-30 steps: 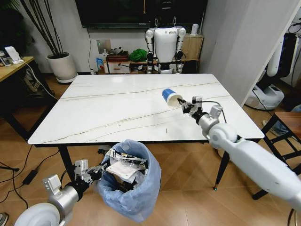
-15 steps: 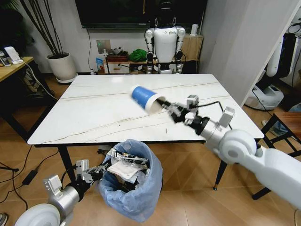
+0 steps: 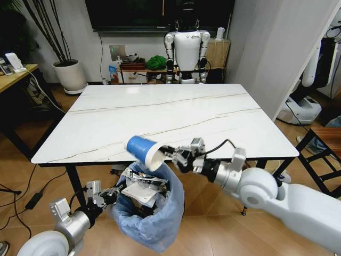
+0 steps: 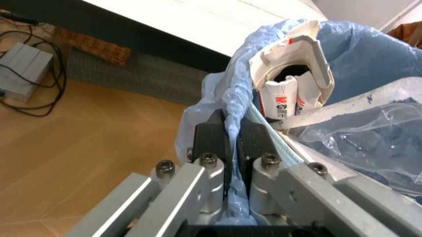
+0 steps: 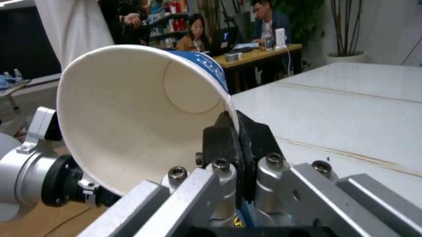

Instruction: Pick up the trash bin and place the trash from the table into it.

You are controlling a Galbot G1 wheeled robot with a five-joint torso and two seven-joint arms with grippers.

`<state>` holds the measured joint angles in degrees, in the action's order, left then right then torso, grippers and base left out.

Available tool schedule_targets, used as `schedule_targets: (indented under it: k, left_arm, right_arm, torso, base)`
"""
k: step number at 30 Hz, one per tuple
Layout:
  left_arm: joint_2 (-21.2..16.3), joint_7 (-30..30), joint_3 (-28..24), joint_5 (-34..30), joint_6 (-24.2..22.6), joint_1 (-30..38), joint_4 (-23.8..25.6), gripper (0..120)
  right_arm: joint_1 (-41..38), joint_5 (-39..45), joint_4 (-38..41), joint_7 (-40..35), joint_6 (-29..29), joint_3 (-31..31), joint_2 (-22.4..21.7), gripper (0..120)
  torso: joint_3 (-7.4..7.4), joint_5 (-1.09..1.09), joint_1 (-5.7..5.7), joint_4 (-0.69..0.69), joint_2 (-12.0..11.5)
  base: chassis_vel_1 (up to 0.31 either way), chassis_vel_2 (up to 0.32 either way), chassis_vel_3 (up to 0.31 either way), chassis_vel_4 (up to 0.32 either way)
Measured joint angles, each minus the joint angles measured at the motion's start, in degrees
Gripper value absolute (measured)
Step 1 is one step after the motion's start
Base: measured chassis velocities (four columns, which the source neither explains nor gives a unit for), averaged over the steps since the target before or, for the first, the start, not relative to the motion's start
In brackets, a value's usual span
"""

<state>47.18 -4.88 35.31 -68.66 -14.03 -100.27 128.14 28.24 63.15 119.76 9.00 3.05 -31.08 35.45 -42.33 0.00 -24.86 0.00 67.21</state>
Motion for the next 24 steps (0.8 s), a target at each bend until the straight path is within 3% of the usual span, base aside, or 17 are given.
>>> schedule_targets:
  k: [24]
  left_arm:
    - [0.51, -0.19, 0.17, -0.23, -0.06, 0.25, -0.45, 0]
  right_arm:
    - [-0.54, -3.67, -3.97, 1.50, 1.08, -2.49, 2.10, 0]
  torso:
    - [0.00, 0.00, 0.00, -0.01, 0.00]
  base:
    - [0.000, 0.000, 0.000, 0.000]
